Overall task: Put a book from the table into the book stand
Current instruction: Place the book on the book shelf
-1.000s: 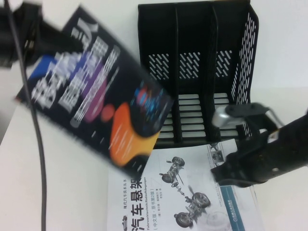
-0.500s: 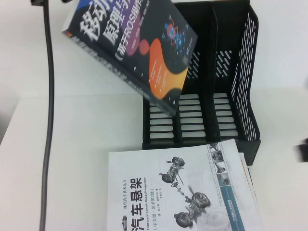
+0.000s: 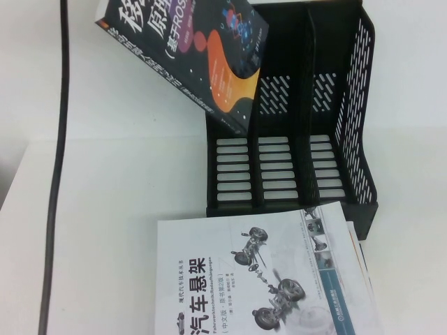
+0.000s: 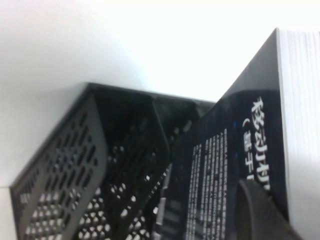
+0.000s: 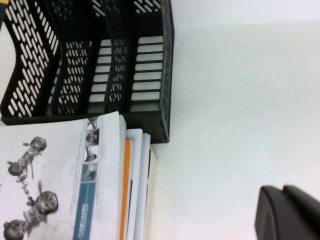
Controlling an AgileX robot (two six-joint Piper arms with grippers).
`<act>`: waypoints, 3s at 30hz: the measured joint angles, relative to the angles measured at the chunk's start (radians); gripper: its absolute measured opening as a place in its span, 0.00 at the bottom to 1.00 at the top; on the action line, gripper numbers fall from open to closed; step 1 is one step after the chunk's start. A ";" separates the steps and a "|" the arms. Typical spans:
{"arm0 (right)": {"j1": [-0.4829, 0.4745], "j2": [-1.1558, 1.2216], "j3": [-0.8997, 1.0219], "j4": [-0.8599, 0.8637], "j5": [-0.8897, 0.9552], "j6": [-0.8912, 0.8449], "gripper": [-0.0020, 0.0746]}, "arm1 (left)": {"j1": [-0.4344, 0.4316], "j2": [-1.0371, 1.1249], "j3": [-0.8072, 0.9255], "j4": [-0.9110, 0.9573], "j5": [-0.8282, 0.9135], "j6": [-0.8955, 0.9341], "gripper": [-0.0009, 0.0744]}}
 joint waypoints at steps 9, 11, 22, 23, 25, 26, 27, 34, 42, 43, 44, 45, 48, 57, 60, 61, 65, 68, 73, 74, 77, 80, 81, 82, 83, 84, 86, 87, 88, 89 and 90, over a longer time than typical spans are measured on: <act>0.000 -0.031 0.020 -0.016 0.086 0.015 0.02 | 0.000 -0.002 0.000 0.133 0.009 -0.059 0.16; 0.000 -0.031 0.035 -0.016 0.093 0.026 0.02 | 0.000 -0.002 0.000 0.153 0.034 -0.059 0.16; 0.000 -0.031 0.047 -0.011 0.083 0.036 0.02 | 0.000 -0.002 0.000 0.166 0.078 -0.085 0.16; 0.000 -0.031 0.047 -0.011 0.083 0.037 0.02 | 0.000 -0.002 0.000 0.166 0.078 -0.087 0.16; 0.000 -0.031 0.047 -0.010 0.079 0.037 0.02 | 0.000 -0.002 0.000 0.168 0.078 -0.094 0.16; 0.000 -0.031 0.047 -0.009 0.078 0.037 0.02 | -0.002 0.000 0.000 0.173 0.078 -0.098 0.16; 0.000 -0.031 0.047 -0.009 0.078 0.037 0.02 | -0.011 0.002 0.000 0.181 0.076 -0.106 0.16; 0.000 -0.031 0.047 -0.009 0.063 0.039 0.02 | -0.103 0.052 -0.002 0.300 0.066 -0.147 0.16; 0.000 -0.031 0.049 -0.003 0.063 0.041 0.02 | -0.126 0.108 -0.002 0.304 0.039 -0.220 0.16; 0.000 -0.031 0.049 -0.001 0.063 0.041 0.02 | -0.126 0.110 -0.002 0.304 0.037 -0.227 0.16; 0.000 -0.031 0.049 0.001 0.063 0.041 0.02 | -0.126 0.114 -0.002 0.308 0.033 -0.234 0.16; 0.000 -0.031 0.049 0.002 0.063 0.041 0.02 | -0.126 0.116 -0.002 0.310 0.030 -0.236 0.16; 0.000 -0.031 0.049 0.004 0.063 0.041 0.02 | -0.127 0.129 -0.002 0.329 0.028 -0.241 0.16; 0.000 -0.031 0.050 0.024 0.025 0.041 0.02 | -0.132 0.167 -0.002 0.333 0.013 -0.253 0.16; 0.000 -0.031 0.073 0.031 0.000 0.041 0.02 | -0.143 0.173 -0.002 0.336 -0.024 -0.255 0.16; 0.000 -0.031 0.086 0.032 -0.004 0.041 0.02 | -0.148 0.173 -0.002 0.340 -0.035 -0.255 0.16; 0.000 -0.031 0.140 0.055 -0.015 0.041 0.02 | -0.156 0.175 -0.002 0.354 -0.065 -0.259 0.16; 0.000 -0.031 0.175 0.067 -0.024 0.041 0.02 | -0.158 0.177 -0.002 0.377 -0.065 -0.259 0.16; 0.000 -0.031 0.207 0.081 -0.041 0.041 0.02 | -0.158 0.177 -0.002 0.402 -0.065 -0.235 0.16; 0.000 -0.031 0.207 0.083 -0.043 0.041 0.02 | -0.158 0.179 -0.002 0.404 -0.065 -0.234 0.16; 0.000 -0.031 0.207 0.083 -0.059 0.041 0.02 | -0.160 0.185 -0.002 0.402 -0.063 -0.234 0.16; 0.000 -0.031 0.207 0.085 -0.072 0.041 0.02 | -0.160 0.200 -0.002 0.396 -0.059 -0.230 0.16; 0.000 -0.031 0.207 0.087 -0.074 0.041 0.02 | -0.160 0.206 -0.002 0.394 -0.057 -0.222 0.16; 0.000 -0.031 0.207 0.092 -0.077 0.041 0.02 | -0.160 0.209 -0.002 0.392 -0.055 -0.215 0.16; 0.000 -0.031 0.207 0.097 -0.079 0.041 0.02 | -0.160 0.211 -0.002 0.390 -0.052 -0.210 0.16; 0.000 -0.031 0.207 0.098 -0.079 0.039 0.02 | -0.160 0.215 -0.002 0.390 -0.050 -0.208 0.17; 0.000 -0.031 0.207 0.103 -0.079 0.039 0.02 | -0.160 0.218 -0.002 0.386 -0.050 -0.208 0.19; 0.000 -0.031 0.207 0.105 -0.079 0.039 0.02 | -0.160 0.219 -0.002 0.382 -0.048 -0.208 0.22; 0.000 -0.031 0.207 0.105 -0.079 0.037 0.02 | -0.160 0.220 -0.002 0.376 -0.051 -0.208 0.27; 0.000 -0.031 0.207 0.105 -0.079 0.038 0.02 | -0.160 0.220 -0.002 0.372 -0.053 -0.202 0.32; 0.000 -0.031 0.207 0.106 -0.079 0.038 0.02 | -0.160 0.220 -0.004 0.368 -0.058 -0.197 0.37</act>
